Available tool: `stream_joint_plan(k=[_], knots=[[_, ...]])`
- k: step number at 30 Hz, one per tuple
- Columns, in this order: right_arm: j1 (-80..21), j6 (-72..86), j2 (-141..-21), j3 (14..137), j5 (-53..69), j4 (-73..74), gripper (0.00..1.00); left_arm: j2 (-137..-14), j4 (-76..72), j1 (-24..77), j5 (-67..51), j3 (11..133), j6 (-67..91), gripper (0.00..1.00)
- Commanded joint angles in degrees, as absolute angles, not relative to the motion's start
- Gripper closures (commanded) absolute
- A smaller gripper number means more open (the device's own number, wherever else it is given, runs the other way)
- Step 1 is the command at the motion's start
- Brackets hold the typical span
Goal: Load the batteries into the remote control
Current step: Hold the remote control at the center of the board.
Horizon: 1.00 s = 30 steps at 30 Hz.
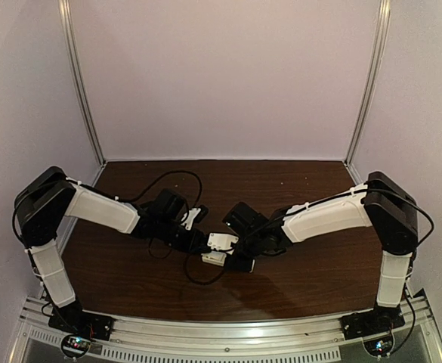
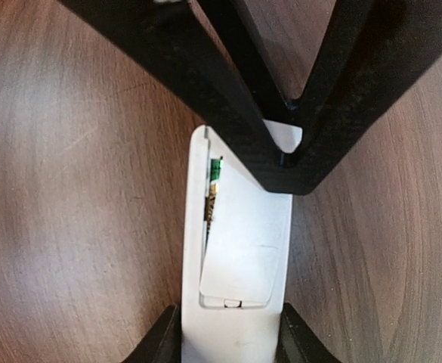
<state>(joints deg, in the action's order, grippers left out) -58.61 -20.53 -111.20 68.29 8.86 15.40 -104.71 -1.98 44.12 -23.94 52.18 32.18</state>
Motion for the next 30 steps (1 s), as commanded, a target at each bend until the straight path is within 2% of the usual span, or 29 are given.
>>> stream_joint_plan(k=[1,6,17,30], knots=[[-58.45,-19.88,-113.03,70.15,8.92,17.34,0.60,-105.56,-1.15,44.56,-22.85,53.37,31.03,0.74],[-58.45,-18.81,-113.41,71.07,8.11,17.96,0.64,-105.41,-0.29,44.97,-22.12,53.43,31.03,0.74],[-58.53,-15.57,-114.53,71.80,6.96,17.89,0.83,-104.59,2.66,45.57,-20.65,53.44,31.64,0.75],[-58.78,-13.55,-115.38,72.63,5.55,17.42,0.88,-104.27,4.53,46.96,-19.92,53.59,31.75,0.82]])
